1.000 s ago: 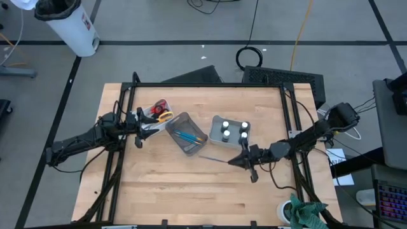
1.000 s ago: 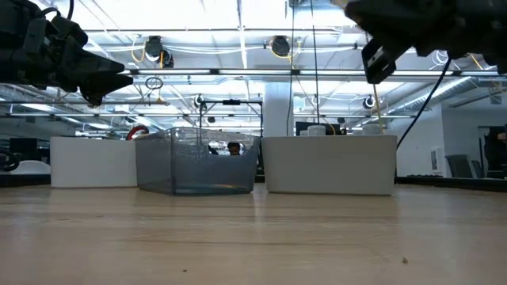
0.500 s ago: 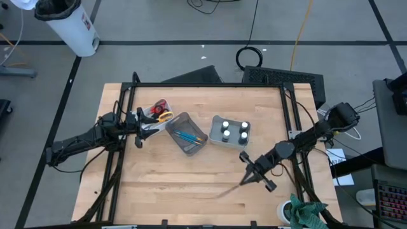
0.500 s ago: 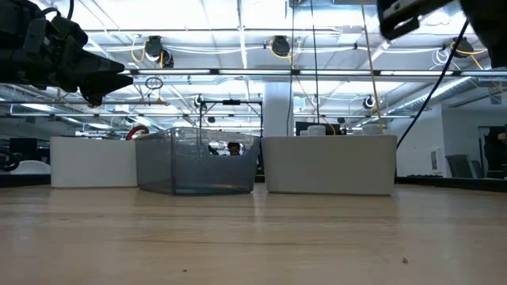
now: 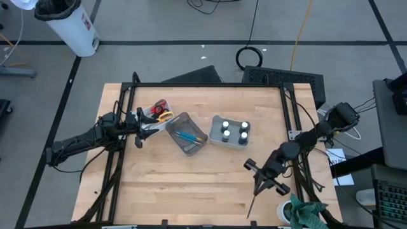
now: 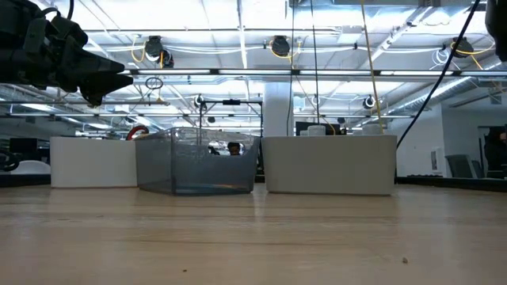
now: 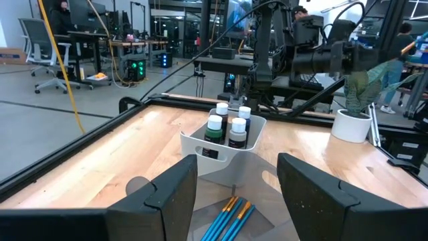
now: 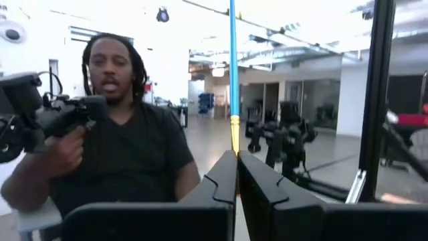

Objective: Pick & Place Paint Supplies
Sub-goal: Put the blue paintbrush into the black bin

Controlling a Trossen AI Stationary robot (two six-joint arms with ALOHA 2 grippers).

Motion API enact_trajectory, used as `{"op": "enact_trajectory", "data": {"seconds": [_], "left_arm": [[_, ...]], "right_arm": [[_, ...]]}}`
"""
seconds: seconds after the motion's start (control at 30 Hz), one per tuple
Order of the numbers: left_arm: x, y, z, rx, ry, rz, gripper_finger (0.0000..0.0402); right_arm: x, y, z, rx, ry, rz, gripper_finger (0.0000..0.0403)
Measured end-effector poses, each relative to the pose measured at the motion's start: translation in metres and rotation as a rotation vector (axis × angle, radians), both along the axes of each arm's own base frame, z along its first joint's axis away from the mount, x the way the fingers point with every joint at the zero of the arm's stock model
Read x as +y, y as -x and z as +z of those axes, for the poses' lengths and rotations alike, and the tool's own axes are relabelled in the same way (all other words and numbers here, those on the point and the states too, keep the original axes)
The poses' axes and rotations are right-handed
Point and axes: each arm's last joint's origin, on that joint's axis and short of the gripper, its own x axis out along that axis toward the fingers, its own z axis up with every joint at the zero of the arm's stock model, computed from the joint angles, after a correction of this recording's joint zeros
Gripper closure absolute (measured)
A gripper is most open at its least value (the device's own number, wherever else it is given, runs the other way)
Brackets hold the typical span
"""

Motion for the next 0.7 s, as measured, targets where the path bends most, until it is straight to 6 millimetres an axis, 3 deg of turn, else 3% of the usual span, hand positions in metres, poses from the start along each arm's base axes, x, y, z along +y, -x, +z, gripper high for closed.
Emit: {"op": "enact_trajectory", "data": {"seconds": [0.17,0.4,0.7], "left_arm": [[0.000,0.000,0.000,0.000,0.000,0.000,0.0188],[0.000,0.000,0.000,0.000,0.000,0.000,0.0188],[0.000,0.000,0.000,0.000,0.000,0.000,0.0188]], "right_arm": [[-0.002,0.002,0.008,-0.071,-0.046,-0.009,0.0403],[-0.001,0.000,0.020,-0.118,-0.144,-0.150,0.0403],[0.018,-0.036,0.041,-0.027,-0.129,-0.214,0.0403]]}}
